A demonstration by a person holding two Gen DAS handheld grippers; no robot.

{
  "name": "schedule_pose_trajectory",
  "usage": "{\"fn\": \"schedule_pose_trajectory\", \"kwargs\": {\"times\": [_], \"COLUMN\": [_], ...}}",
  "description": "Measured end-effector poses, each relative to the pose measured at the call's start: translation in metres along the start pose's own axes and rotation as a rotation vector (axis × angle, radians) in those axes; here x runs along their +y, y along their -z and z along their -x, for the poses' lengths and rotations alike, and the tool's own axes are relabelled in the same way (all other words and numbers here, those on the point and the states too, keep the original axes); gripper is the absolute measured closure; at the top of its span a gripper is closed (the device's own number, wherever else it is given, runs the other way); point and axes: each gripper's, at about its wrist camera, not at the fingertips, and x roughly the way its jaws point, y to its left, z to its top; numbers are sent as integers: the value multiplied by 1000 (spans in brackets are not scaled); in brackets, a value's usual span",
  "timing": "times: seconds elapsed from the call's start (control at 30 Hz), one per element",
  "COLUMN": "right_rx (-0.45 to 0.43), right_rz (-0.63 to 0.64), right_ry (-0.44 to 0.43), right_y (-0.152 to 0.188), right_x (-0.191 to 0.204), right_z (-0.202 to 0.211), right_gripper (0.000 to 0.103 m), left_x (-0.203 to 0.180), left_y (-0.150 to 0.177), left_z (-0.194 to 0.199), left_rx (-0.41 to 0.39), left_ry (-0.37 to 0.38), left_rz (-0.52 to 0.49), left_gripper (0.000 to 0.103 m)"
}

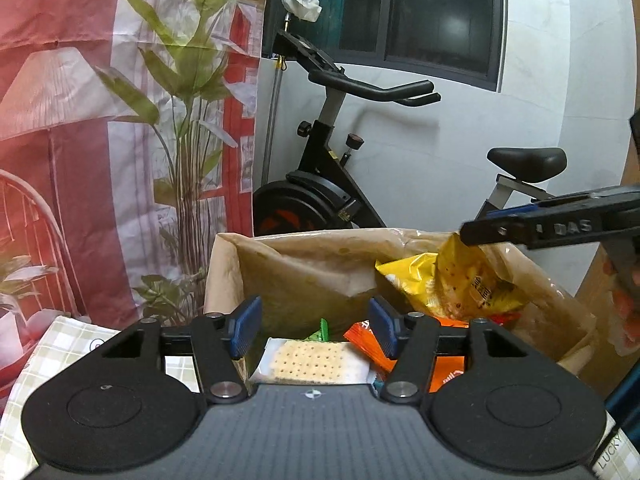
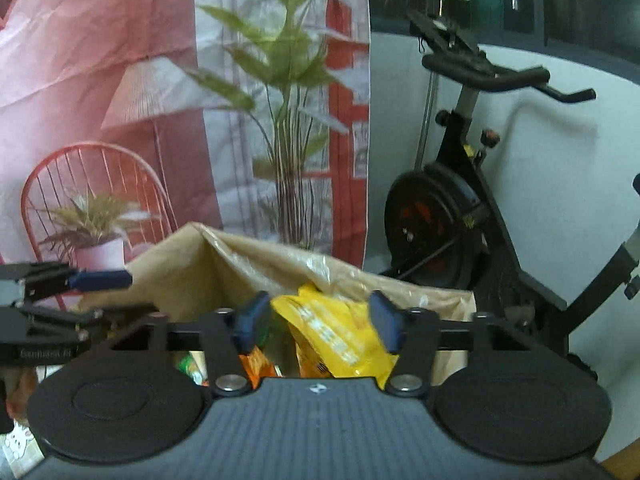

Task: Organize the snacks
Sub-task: 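Carry the yellow chip bag and jerky packet over the box and release both, then move both open tools back down to the remaining snacks on the table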

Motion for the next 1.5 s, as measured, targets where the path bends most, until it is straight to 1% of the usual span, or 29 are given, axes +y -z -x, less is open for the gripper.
{"fn": "schedule_pose_trajectory", "kwargs": {"times": [0.03,0.07,0.1,0.13,0.2,0.27,0.3,0.4,0.47,0.5,0.53,0.6,0.77,0.9,1.03,1.17,1.23,1.3,1.43,1.47,1.5], "right_rx": [-1,14,51,106,168,234,252,267,248,220,191,131,20,-24,-70,-81,-88,-81,7,26,41], "right_rz": [-5,-20,-44,-74,-120,-136,-140,-117,-130,-130,-132,-137,-140,-131,-117,-140,-119,-108,-173,-168,-152], "right_ry": [16,38,56,68,83,61,60,66,68,69,68,42,-28,-63,-63,-50,-9,12,16,28,48], "right_y": [0,0,1,4,12,18,20,23,25,28,30,37,60,84,113,140,154,168,195,199,204], "right_x": [1,2,1,-1,-6,-6,-6,-3,-1,1,3,8,24,37,47,52,57,61,60,60,62], "right_z": [-2,-7,-14,-23,-37,-45,-47,-41,-29,-19,-10,12,61,87,104,108,107,103,81,76,70], "right_gripper": [65,69,84,92,91,91,91,88,87,83,72,65,65,64,58,55,52,51,51,51,48], "left_x": [0,0,0,0,-1,-2,-2,-3,-4,-4,-4,-4,1,10,13,15,17,18,21,23,25], "left_y": [0,0,0,0,0,0,0,0,0,0,1,3,23,43,66,88,96,104,120,123,126], "left_z": [1,0,0,0,0,0,-1,3,9,13,18,27,60,79,92,90,86,79,64,60,56], "left_rx": [1,2,4,8,13,19,22,24,19,16,16,31,30,45,53,92,110,132,178,187,191], "left_ry": [0,0,0,-1,-1,0,0,-2,-2,-1,2,0,2,12,2,3,0,10,20,19,17], "left_rz": [-1,-1,0,-1,-5,-12,-16,-14,-14,-13,-12,-12,-18,-3,-36,-43,-35,-27,-13,-8,-3], "left_gripper": [41,41,41,41,41,41,41,41,41,41,41,41,41,41,41,41,40,38,38,38,38]}}
